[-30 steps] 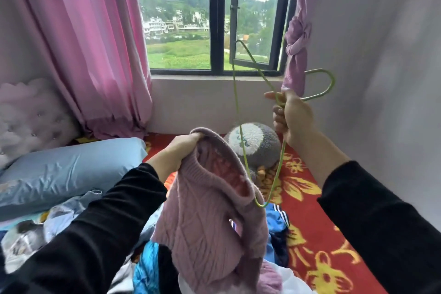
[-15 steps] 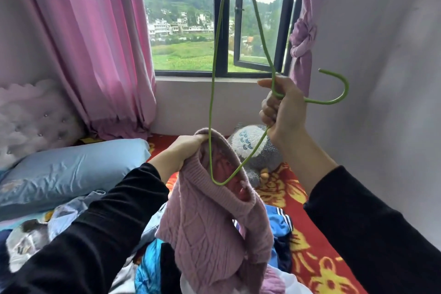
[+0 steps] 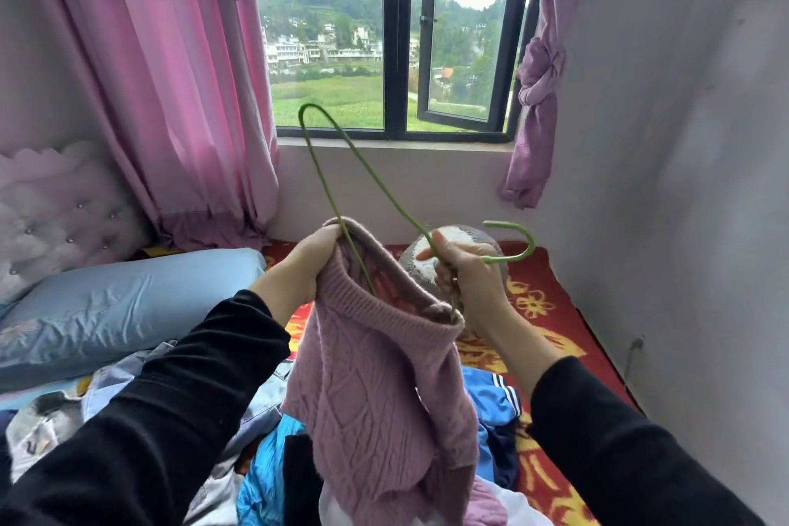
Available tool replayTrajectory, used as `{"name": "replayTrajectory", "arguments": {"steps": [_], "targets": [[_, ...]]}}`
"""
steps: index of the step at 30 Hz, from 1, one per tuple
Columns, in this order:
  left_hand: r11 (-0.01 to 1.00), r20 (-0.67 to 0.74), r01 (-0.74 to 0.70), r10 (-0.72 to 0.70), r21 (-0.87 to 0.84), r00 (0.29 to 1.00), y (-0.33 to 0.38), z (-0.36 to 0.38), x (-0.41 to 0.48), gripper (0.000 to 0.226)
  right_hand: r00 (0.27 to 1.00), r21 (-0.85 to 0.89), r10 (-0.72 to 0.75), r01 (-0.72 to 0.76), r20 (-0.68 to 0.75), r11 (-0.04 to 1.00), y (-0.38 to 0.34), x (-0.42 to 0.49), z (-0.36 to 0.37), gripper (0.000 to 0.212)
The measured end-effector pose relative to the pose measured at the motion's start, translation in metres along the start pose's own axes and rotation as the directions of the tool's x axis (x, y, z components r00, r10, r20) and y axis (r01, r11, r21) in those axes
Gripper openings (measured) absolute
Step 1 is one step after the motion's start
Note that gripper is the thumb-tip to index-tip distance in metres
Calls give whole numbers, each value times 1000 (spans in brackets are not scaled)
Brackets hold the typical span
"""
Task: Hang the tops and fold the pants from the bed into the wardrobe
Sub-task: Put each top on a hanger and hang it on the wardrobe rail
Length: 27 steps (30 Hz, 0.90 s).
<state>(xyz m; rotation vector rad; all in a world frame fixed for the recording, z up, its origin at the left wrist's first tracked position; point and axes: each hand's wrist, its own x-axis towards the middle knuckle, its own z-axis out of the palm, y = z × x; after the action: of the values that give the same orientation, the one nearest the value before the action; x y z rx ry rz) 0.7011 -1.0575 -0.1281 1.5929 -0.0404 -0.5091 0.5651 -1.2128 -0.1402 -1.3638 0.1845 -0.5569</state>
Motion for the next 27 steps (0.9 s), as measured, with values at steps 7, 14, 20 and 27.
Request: {"name": "replayTrajectory", "arguments": {"steps": [7, 14, 20, 27], "targets": [[994, -25, -63, 61, -85, 998, 12, -15, -9, 21, 986, -448, 36, 43, 165, 893, 17, 6, -25, 39], [997, -75, -70, 72, 28, 995, 21, -32, -9, 19, 989, -729, 128, -34, 74, 683, 21, 18, -49, 38], [991, -63, -123, 126, 46, 990, 40, -38, -16, 9, 996, -726, -23, 80, 89, 683, -62, 49, -40, 8], [996, -106, -90, 90, 5, 990, 53, -47, -18, 10, 979, -744, 58, 111, 197, 659, -60, 45, -41, 24]]}}
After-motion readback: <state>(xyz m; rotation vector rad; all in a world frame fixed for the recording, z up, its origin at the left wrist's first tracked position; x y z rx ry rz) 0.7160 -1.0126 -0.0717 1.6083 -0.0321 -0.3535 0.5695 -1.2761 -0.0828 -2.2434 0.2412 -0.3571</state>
